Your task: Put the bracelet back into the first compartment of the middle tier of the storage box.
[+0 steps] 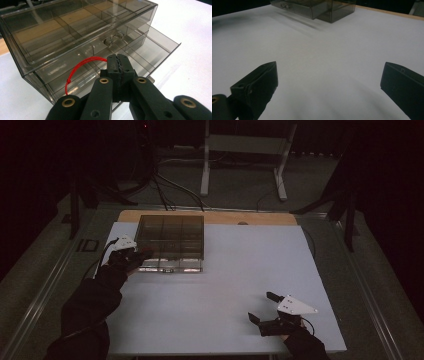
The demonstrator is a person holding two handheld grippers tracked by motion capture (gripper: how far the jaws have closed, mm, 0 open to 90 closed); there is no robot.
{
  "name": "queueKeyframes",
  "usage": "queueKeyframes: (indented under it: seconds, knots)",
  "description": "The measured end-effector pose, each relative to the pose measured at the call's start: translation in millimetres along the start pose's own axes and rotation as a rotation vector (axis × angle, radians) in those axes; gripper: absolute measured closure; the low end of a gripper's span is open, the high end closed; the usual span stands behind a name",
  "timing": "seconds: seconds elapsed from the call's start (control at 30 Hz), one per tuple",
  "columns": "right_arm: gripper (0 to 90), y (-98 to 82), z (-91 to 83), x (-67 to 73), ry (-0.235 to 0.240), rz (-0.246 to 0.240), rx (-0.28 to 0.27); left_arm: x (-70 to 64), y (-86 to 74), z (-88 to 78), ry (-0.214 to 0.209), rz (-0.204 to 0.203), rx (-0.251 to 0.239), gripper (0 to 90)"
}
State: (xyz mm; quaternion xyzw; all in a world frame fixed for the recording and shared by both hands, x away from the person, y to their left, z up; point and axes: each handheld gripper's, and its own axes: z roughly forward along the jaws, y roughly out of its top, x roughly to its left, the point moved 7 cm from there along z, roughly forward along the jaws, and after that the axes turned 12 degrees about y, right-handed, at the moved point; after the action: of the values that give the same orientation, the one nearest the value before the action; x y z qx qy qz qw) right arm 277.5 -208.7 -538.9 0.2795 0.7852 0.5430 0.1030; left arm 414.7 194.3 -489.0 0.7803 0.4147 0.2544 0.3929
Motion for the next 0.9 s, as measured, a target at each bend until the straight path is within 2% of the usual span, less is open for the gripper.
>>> queueKeyframes:
  seconds: [0.5, 0.9]
  knots:
    - [1.3, -1.4, 0.5, -0.2, 0.002, 0.004, 0.007, 2.9, -9.2, 10.4, 0.013, -0.022, 0.02, 90.0]
    - [1.3, -1.6, 0.5, -0.4, 0.003, 0.005, 0.006, 3.7, -13.8, 17.0, 0.048, 0.003, 0.066, 90.0]
